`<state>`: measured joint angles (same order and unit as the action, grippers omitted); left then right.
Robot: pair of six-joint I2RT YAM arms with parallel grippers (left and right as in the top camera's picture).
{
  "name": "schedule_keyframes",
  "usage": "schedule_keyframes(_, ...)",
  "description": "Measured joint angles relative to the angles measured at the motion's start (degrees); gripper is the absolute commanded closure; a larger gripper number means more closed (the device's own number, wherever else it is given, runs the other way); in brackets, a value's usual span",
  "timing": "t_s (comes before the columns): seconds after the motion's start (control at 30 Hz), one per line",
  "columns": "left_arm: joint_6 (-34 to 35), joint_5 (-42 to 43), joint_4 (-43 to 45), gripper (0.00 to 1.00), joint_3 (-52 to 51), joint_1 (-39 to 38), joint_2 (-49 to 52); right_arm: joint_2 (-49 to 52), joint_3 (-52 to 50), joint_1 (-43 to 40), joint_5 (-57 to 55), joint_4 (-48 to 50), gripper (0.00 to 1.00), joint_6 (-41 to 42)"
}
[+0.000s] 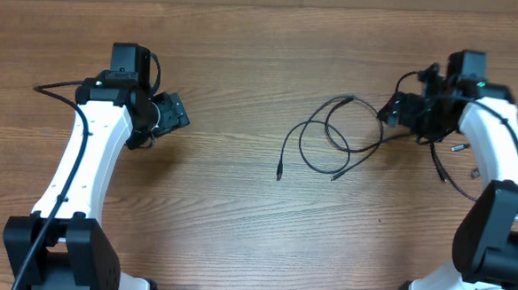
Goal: Untangle cables
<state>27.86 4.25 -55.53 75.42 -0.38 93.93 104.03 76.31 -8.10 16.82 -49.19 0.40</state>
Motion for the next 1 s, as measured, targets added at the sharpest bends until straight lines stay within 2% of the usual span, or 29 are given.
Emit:
schedule_keyframes(0.13, 0.0, 0.0, 0.0, 0.16, 0.0, 0.0, 0.0, 0.0, -5.84, 0.92, -1.03, 8.44, 0.3, -0.63)
schedule_keyframes(0.3, 0.0, 0.0, -0.02, 0.16, 0.0, 0.0, 0.0, 0.0, -10.69, 1.14, -1.68, 16.44, 0.32, -0.76)
schedule_keyframes(0.5, 0.0, 0.0, -0.02, 0.16, 0.0, 0.0, 0.0, 0.0, -14.67, 1.31, -1.14, 23.17, 0.42, -0.42)
schedule_keyframes(1.0, 0.0, 0.0, -0.5, 0.16, 0.0, 0.0, 0.0, 0.0, -20.74, 1.4, -0.5, 31.89, 0.41, -0.42)
